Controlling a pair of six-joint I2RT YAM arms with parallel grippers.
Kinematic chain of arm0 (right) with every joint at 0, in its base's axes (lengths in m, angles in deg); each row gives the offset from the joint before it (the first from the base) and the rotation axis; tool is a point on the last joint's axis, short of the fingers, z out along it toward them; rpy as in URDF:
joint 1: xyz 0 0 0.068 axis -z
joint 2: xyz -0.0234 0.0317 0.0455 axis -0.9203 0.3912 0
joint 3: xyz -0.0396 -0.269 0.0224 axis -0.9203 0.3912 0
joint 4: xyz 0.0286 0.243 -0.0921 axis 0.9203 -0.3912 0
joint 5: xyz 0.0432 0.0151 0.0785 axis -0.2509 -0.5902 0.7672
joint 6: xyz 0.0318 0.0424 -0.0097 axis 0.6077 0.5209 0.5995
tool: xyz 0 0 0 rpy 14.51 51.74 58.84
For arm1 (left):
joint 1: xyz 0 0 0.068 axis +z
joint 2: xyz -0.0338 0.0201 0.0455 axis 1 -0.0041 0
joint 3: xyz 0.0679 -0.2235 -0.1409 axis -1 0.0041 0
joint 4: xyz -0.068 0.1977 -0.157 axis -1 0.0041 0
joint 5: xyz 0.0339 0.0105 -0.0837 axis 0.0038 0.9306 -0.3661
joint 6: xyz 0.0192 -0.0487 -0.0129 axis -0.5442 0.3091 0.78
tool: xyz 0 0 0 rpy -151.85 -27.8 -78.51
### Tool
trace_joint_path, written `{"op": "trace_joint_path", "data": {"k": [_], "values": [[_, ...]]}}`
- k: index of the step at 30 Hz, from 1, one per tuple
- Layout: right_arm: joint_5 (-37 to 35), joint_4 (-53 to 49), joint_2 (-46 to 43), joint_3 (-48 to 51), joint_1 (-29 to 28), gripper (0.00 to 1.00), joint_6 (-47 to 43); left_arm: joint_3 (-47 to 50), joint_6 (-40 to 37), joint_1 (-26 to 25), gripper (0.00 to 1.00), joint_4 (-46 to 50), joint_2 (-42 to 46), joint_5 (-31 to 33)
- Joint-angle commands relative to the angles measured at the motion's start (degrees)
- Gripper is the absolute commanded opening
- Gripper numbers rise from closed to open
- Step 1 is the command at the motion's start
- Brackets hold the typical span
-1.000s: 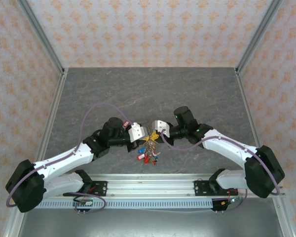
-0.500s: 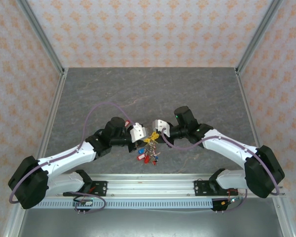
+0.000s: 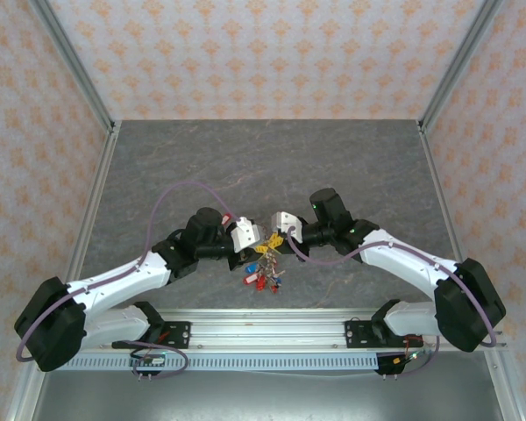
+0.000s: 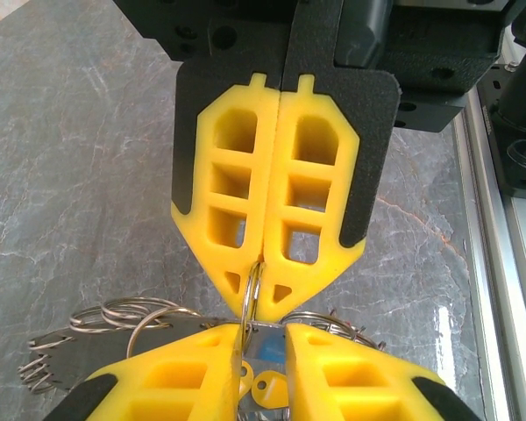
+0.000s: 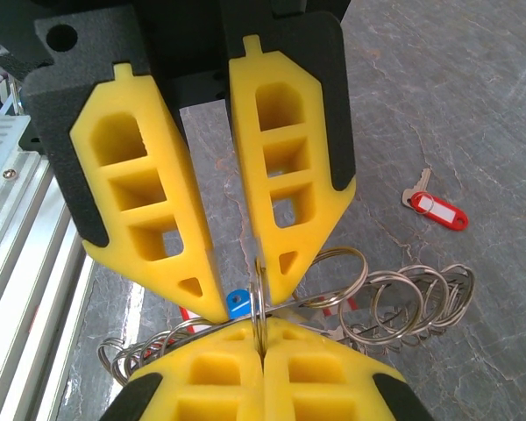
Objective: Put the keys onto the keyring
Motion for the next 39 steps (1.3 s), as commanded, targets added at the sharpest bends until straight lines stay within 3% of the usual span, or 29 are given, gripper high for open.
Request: {"op": "trace_joint_path", "data": {"k": [1, 16, 21, 29, 34, 39], "values": [[2.54, 2.84, -0.07, -1.07, 0.08, 0.00, 0.30, -1.02, 0.77, 0.00, 0.21, -3.92, 0.91, -1.82], [1.22, 0.35, 0.50, -1.75, -0.01, 0.00, -1.02, -1.36, 2.97, 0.05, 0.13, -6.33, 0.75, -1.17], [0.50, -0.08, 0.27, -2.06, -0.10, 0.00, -1.28, -1.94, 3.83, 0.06, 0.00, -5.90, 0.26, -0.59], [-2.14, 1.26, -2.88, -1.28, -0.07, 0.12, 1.81, -1.12, 3.23, 0.22, 0.00, -4.21, 1.66, 2.40], [-9.86, 6.27, -7.62, 0.18, 0.18, 0.27, 7.84, -0.71, 4.14, 2.24, 0.00, -3.11, 3.50, 5.83], [-25.74, 15.71, -8.46, 1.60, 0.43, 0.29, 23.94, -1.08, 7.70, 6.70, 0.00, -2.60, 7.28, 5.98]]}}
